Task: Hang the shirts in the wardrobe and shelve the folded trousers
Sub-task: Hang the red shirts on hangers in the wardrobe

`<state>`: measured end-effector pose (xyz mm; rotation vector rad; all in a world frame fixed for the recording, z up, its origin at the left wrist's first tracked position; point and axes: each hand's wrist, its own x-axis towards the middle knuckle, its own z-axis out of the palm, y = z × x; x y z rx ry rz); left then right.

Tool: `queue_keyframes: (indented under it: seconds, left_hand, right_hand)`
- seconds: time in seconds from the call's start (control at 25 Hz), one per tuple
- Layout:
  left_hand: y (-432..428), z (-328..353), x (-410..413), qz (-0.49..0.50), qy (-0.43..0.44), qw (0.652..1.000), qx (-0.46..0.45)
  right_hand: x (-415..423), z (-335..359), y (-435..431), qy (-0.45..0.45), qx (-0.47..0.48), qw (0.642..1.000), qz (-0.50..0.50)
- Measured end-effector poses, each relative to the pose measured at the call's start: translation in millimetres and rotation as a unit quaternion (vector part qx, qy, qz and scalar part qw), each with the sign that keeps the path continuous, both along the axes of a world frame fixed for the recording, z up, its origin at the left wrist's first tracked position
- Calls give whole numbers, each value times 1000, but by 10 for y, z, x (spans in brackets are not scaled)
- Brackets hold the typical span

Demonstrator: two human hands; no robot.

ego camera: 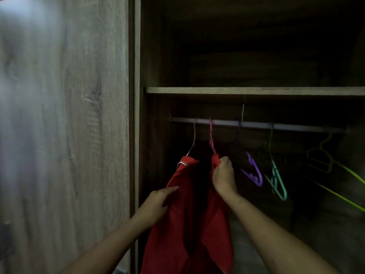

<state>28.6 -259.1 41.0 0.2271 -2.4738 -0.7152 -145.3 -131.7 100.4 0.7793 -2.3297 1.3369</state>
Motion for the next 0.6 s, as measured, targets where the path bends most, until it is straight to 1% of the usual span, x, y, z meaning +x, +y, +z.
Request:
queue_keyframes:
  seconds: [0.08, 0.12, 0.16, 0.32, 0.44, 0.52, 0.6]
  left_hand:
    - [42, -7, 2, -2, 4, 1000, -5]
    - [67, -11, 6, -5, 7, 1000, -7]
    - [99, -20, 13, -8, 8, 1000, -8]
    - [301, -177, 82, -22, -5, 1000, 19]
    - [454, -402, 170, -11, -30, 999, 31]
    - [546, -570, 263, 8, -45, 999, 22]
    - [650, -743, 417, 33, -61, 998, 13]
  right_hand:
    - [-14, -107, 65, 138, 49, 988, -51]
    - [-15, -154, 101, 197, 77, 976, -56]
    - [-17, -212, 146, 238, 100, 965, -43]
    - [119, -577, 371, 240, 117, 962, 53]
    - [261, -895, 542, 270, 147, 945, 113]
    - [336, -1050, 637, 239, 111, 953, 146]
    - [449, -1131, 659, 260, 85, 950, 154]
